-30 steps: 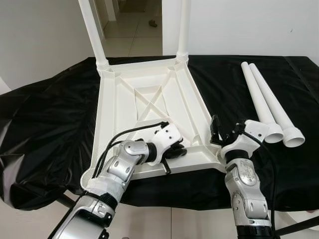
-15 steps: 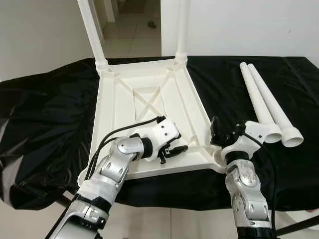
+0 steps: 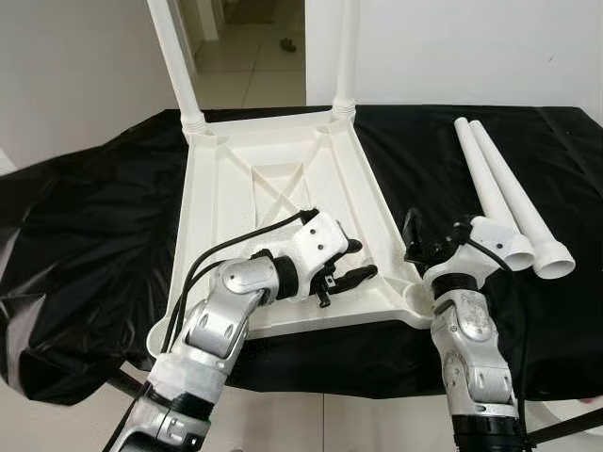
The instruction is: Building children table
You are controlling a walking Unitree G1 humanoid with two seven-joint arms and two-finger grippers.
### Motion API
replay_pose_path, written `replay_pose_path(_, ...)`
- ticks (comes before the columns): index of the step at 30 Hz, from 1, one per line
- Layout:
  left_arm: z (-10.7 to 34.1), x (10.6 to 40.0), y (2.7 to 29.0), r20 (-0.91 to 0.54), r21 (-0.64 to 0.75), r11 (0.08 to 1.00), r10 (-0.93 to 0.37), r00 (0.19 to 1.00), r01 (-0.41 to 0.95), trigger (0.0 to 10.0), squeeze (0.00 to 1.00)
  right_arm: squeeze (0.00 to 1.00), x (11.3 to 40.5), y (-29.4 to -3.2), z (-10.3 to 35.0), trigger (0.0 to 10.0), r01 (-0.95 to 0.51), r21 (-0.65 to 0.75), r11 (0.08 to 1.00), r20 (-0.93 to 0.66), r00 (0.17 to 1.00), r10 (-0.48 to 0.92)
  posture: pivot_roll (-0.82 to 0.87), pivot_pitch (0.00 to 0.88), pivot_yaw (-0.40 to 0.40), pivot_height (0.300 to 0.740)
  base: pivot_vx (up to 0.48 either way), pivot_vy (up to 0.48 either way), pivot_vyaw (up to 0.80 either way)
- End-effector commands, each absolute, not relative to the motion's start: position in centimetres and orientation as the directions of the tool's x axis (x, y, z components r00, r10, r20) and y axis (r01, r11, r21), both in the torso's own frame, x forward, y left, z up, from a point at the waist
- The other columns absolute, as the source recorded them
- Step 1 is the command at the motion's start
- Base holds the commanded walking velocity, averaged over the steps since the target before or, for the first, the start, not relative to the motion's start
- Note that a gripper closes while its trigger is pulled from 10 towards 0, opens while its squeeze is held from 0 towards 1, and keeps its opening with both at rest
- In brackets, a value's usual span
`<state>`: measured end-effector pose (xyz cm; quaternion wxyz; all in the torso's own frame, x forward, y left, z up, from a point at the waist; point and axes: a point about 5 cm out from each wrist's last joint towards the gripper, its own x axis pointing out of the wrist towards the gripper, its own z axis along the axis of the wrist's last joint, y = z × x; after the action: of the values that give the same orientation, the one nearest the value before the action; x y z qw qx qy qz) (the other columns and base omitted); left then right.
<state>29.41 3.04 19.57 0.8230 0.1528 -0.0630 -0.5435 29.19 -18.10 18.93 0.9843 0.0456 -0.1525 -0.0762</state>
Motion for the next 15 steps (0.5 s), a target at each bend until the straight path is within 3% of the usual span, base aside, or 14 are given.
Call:
replay_pose_path(1, 19.5, 29.4, 3.2, -0.061, 0.325, 0.406, -0.892, 0.448, 0.854, 10.0, 0.00, 0.00, 29.2, -18.0, 18.5, 10.0, 0.136, 0.117, 0.984, 0.276, 0.947, -0.164, -0.04, 0.088, 0.083, 0.740, 0.000, 0.000, 0.00)
replay_pose_path(9, 19.1, 27.6, 1.0, -0.065, 0.273, 0.343, -0.926, 0.372, 0.899, 10.0, 0.00, 0.00, 29.0, -18.5, 18.4, 10.0, 0.155, 0.114, 0.981, 0.275, 0.944, -0.181, -0.05, 0.081, 0.088, 0.740, 0.000, 0.000, 0.00)
replay_pose_path(15, 16.9, 26.1, -0.4, -0.147, 0.248, 0.262, -0.942, 0.303, 0.933, 10.0, 0.00, 0.00, 28.8, -18.9, 18.6, 10.0, 0.170, 0.109, 0.979, 0.281, 0.940, -0.194, -0.06, 0.079, 0.097, 0.740, 0.000, 0.000, 0.00)
